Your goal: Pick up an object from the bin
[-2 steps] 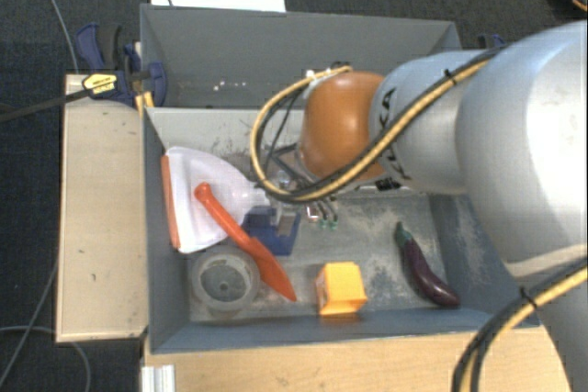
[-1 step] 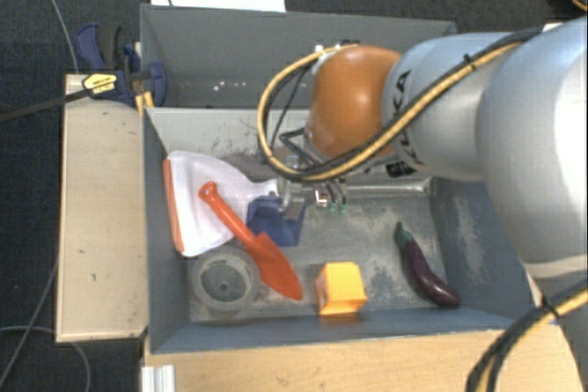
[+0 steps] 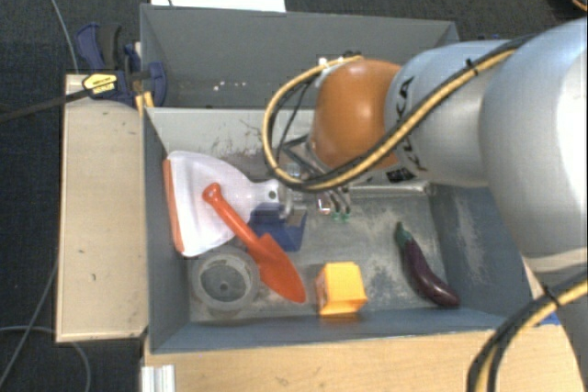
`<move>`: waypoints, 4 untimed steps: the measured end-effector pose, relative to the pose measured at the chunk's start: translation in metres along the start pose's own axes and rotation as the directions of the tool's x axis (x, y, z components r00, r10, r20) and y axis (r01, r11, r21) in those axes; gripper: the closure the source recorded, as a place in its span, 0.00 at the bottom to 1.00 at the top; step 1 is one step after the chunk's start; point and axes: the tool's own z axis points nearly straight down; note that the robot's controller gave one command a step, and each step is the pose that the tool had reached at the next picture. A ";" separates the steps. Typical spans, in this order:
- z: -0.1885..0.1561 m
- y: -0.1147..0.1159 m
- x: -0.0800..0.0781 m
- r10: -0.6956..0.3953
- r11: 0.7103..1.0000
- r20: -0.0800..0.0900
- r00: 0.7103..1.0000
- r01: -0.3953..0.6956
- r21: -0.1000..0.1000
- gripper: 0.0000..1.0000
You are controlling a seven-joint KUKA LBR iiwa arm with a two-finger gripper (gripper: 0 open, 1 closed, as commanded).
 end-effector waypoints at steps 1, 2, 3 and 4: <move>-0.016 0.005 -0.011 0.016 1.000 -0.007 1.000 -0.016 0.006 1.00; -0.014 0.005 -0.011 0.029 1.000 -0.009 1.000 -0.029 0.006 1.00; -0.034 0.019 -0.020 0.049 0.999 -0.002 0.999 -0.049 0.005 1.00; -0.017 -0.001 -0.015 0.045 0.999 -0.010 0.999 -0.045 0.008 1.00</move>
Offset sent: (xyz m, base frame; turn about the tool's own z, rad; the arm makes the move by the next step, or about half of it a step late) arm 0.0080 0.0006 -0.0169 0.2061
